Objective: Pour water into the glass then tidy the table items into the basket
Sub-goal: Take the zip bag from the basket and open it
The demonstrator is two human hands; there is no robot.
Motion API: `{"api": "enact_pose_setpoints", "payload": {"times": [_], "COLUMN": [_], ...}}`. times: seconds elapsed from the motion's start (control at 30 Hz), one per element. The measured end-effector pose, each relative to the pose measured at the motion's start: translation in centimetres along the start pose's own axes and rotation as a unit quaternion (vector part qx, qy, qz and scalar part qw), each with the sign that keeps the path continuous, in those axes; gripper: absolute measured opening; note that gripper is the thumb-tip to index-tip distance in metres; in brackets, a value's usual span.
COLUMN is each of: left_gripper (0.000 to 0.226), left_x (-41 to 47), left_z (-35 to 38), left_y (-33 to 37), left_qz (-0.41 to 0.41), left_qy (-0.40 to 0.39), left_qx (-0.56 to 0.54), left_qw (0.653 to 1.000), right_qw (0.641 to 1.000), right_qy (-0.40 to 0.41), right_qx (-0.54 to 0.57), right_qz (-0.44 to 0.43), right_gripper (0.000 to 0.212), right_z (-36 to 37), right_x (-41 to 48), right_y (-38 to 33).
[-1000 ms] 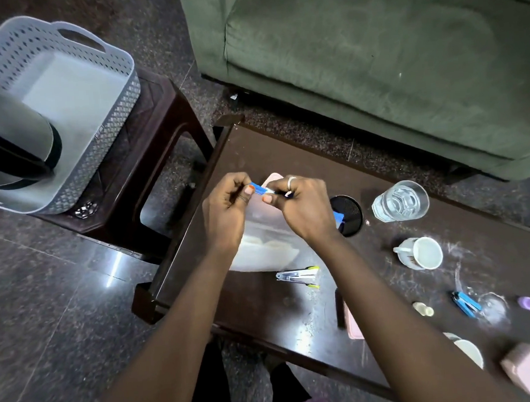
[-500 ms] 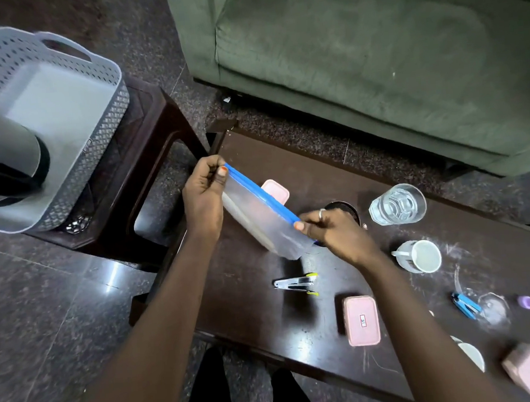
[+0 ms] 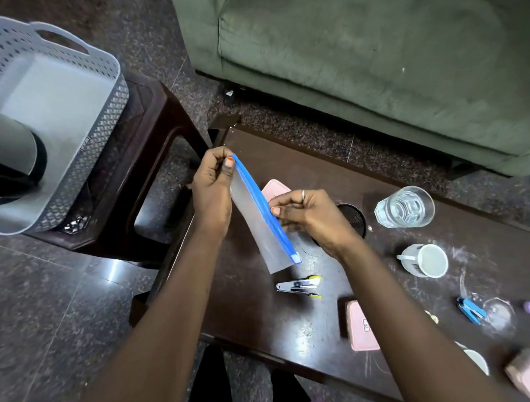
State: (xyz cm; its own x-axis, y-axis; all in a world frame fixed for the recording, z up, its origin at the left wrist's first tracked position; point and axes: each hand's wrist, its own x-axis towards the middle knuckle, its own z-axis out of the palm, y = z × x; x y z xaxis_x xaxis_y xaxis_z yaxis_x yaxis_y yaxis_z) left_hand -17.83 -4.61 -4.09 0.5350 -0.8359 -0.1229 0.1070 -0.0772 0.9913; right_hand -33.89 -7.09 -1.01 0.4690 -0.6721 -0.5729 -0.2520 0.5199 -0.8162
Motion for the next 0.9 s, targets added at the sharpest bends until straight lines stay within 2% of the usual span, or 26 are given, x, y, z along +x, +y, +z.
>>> {"api": "enact_pose_setpoints", "payload": {"times": [0.2,0.37,0.43,0.53,0.6,0.7,0.8,0.9], "left_gripper": [0.017,0.008,0.025,0.058,0.058,0.051,0.063,0.067], "left_x": [0.2,-0.1,-0.4,-0.9,-1.3,-1.4,-1.8,-2.7], "left_z": [0.9,1.7,2.0,2.5,2.6,2.6,2.8,3.6], "left_y": [0.1,0.6,1.0,1.3,1.4,1.7,1.9,2.1], "left_qz": [-0.008,-0.012,-0.018,-0.057,-0.079,-0.103,-0.162,-0.247], "left_qy": [0.017,0.027,0.037,0.002,-0.017,0.001,-0.011,-0.072], "left_qx": [0.013,0.058,0.107,0.203,0.247,0.264,0.331,0.357], "left_qw": [1.0,0.998,0.993,0.978,0.966,0.959,0.93,0.898], "right_qw": [0.993,0.975,0.968,0.952,0.935,0.922,0.903,0.892], "right_qy": [0.023,0.039,0.063,0.108,0.131,0.153,0.185,0.203], "right_qx": [-0.081,-0.174,-0.195,-0.246,-0.294,-0.32,-0.346,-0.36], "right_qz": [-0.078,-0.13,-0.141,-0.145,-0.148,-0.152,-0.175,-0.186], "right_gripper": [0.039,0.042,0.041,0.03,0.019,0.011,0.015,0.028], "right_z": [0.7,1.5,1.6,1.5,1.5,1.4,1.5,1.8], "right_x": [0.5,1.1,1.3,1.7,1.9,1.9,1.7,1.4], "right_y": [-0.2,-0.5,-0.8,-1.1,-1.2,-1.3,-1.2,-1.0]}}
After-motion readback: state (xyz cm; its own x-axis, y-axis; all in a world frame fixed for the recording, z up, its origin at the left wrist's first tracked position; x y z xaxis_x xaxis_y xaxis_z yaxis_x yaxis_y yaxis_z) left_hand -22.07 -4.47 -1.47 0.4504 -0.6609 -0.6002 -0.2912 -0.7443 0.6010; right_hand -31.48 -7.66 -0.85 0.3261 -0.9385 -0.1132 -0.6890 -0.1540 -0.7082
